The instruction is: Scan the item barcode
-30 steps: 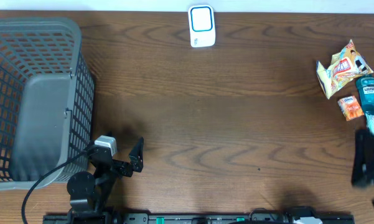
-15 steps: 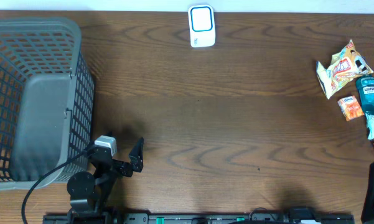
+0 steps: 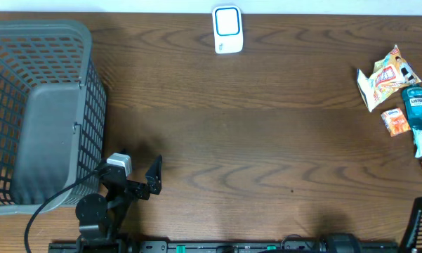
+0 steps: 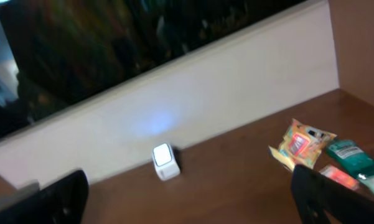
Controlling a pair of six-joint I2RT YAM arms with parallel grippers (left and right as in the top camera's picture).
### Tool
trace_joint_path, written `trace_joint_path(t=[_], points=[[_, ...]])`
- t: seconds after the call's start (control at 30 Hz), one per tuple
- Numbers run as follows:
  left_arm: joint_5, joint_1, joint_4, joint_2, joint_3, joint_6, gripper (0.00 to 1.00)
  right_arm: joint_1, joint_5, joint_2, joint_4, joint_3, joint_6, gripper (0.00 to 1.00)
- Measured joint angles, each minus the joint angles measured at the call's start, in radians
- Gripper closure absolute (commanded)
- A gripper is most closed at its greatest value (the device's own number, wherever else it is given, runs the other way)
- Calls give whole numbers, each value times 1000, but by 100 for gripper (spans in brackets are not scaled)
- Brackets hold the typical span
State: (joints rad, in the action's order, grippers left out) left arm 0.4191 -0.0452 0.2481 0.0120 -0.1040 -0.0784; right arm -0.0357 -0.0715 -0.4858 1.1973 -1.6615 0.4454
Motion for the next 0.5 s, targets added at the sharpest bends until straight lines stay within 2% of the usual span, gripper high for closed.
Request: trace_joint_path(t=[0.33,0.5], points=[[0,0,1,0,0,0,2,0,-15,185,-280,256,31,1],[0,0,0,0,0,0,2,0,-52,244,-365,389,39,1]])
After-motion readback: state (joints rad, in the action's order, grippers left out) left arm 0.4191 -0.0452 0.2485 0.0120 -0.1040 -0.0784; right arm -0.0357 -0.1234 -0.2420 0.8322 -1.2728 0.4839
